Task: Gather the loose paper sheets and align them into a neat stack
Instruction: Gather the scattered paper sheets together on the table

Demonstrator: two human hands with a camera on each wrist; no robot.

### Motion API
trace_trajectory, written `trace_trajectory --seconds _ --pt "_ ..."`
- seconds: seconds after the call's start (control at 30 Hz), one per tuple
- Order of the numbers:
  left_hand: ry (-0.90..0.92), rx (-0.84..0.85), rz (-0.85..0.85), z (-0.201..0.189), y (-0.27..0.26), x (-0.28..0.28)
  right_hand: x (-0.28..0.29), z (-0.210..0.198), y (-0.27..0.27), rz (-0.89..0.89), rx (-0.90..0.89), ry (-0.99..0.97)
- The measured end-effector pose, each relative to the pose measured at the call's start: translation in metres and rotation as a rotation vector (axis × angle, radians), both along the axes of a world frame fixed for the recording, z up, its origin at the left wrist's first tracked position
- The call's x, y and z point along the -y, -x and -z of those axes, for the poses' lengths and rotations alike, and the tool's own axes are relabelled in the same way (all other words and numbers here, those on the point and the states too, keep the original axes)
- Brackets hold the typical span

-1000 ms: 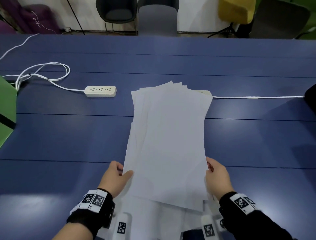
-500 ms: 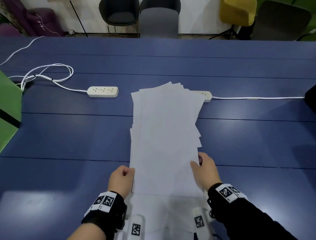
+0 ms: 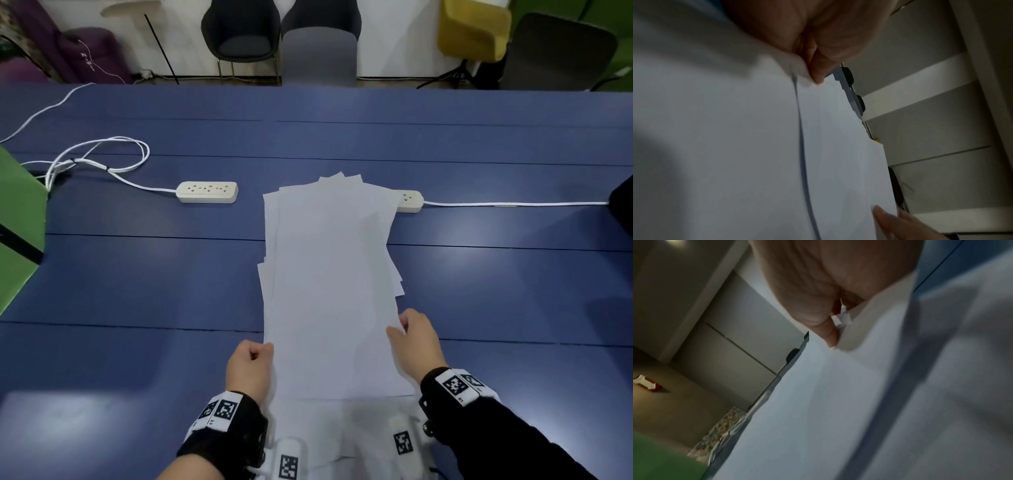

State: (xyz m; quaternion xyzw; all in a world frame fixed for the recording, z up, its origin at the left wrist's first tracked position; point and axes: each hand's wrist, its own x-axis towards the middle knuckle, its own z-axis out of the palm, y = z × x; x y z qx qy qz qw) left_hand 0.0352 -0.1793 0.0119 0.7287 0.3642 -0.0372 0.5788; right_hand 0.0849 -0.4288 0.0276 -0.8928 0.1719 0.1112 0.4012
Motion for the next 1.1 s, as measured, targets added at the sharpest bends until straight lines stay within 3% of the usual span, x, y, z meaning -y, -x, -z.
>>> trace_trajectory --seconds 0.2,0.37,0.47,0.57,0.77,0.9,1.0,1.1 --pt "-0.022 0.021 -0.021 0.006 -0.006 0.005 0.020 0.000 0.003 -0.086 -0.188 0.023" --pt "-0.015 0.077 0.133 -0.004 -0.022 0.014 0.003 0.002 0.010 0.045 -0.191 -0.102" --pt "-0.094 0.051 0.294 -0.008 -0.028 0.019 -0.012 0.001 0.017 -0.033 -0.154 -0.101" --pt "-0.137 -0.030 0.343 -0.010 -0.037 0.018 -0.012 0.006 0.012 -0.076 -0.160 -0.092" --pt "-0.259 -0.064 0.394 -0.009 -0.084 -0.009 0.015 0.016 -0.048 0.108 0.024 -0.034" --pt "-0.322 0.005 0.421 -0.010 -0.117 -0.011 0.018 0.010 -0.103 0.071 -0.001 -0.032" --pt "-0.263 0.015 0.416 -0.011 -0.133 -0.010 0.009 0.007 -0.133 0.014 -0.029 -0.067" --pt "-0.148 0.061 0.280 -0.014 -0.144 -0.014 -0.002 0.004 -0.151 -0.037 -0.059 -0.073"
